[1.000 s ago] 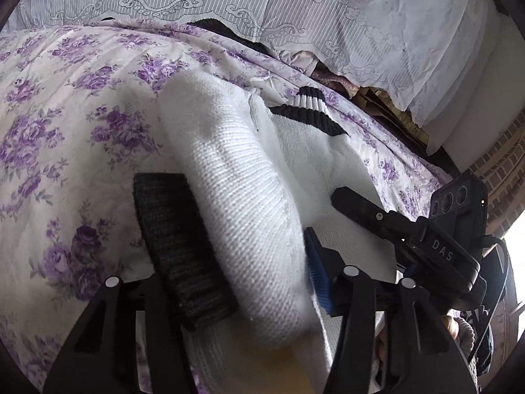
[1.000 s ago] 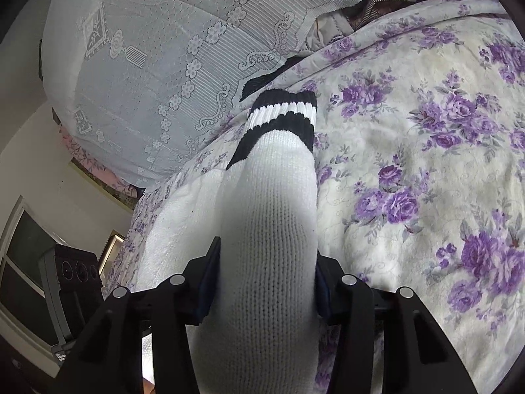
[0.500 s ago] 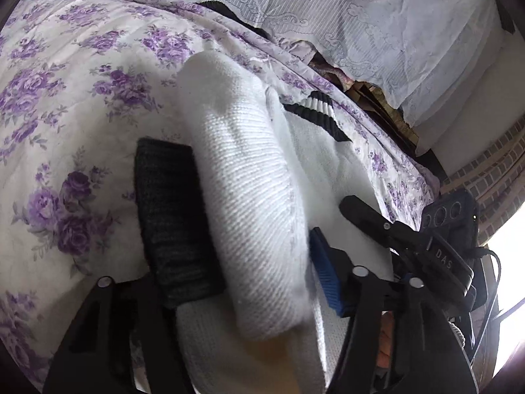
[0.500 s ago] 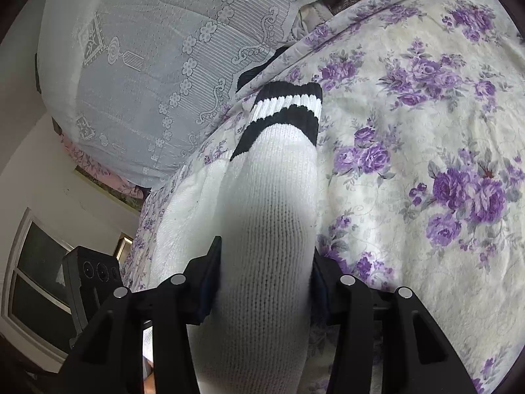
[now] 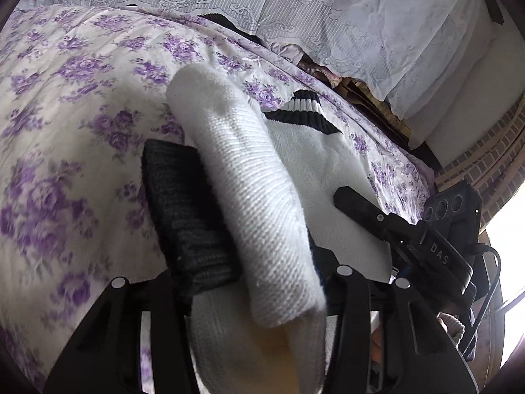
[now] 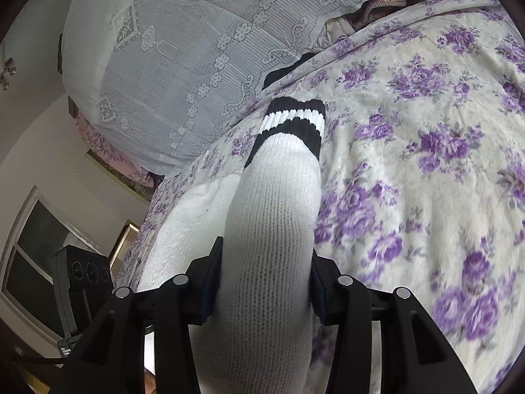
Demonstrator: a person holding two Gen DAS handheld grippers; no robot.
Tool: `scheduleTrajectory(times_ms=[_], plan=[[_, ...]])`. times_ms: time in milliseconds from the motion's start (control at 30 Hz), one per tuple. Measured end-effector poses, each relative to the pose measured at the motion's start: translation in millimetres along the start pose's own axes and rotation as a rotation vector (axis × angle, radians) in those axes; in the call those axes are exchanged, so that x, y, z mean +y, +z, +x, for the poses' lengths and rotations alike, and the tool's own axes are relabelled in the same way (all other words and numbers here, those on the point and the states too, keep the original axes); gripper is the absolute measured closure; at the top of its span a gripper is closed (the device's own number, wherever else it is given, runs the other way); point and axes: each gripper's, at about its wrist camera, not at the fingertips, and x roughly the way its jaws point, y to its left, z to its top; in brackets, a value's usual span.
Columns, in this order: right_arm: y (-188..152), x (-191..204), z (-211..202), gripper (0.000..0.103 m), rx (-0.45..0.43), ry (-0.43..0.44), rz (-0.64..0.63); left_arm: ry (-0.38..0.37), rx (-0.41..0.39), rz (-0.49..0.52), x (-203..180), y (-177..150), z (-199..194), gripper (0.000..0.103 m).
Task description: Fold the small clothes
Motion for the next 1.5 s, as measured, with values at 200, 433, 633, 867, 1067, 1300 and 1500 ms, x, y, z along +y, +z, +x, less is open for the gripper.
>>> scheduleTrajectory(times_ms=[200,433,633,867,1067,1300,1500], plan=[[-28.0,32.9,-22.2,0.057,0.019,0.072,-0.032,0.067,-0.079,0.033,-15.9,-29.4,-53.6,0.058],[-50.8,86.7,-44.5,0.057,0.030,0.150,-0.096,0.130,-0.179,0.049,-25.7,-56.9,-124.7,0.058],[-66.3,148.3,-48.5,0.057,0.051,0.224,-0.158,0.196,-0.265,0.048,-21.9,-80.4,-193.7,0.058],[-87.2,233.3,-34.2,0.057,0.109,0.318,-0.236,0.281,-0.403,0.015,1.6,-111.4,-285.2,0.058],[-107.5,309.2,-9.1,0.057,0.164,0.389,-0.306,0.340,-0.493,-0.041,36.2,-130.1,-362.1,0.058],[-139.9,395.4,26.4,0.057,0.228,0.466,-0.378,0.437,-0.579,-0.108,83.2,-148.3,-446.3,0.058],[-160.8,460.7,54.0,0.057,0.256,0.514,-0.438,0.500,-0.652,-0.162,121.8,-150.5,-505.8,0.058]])
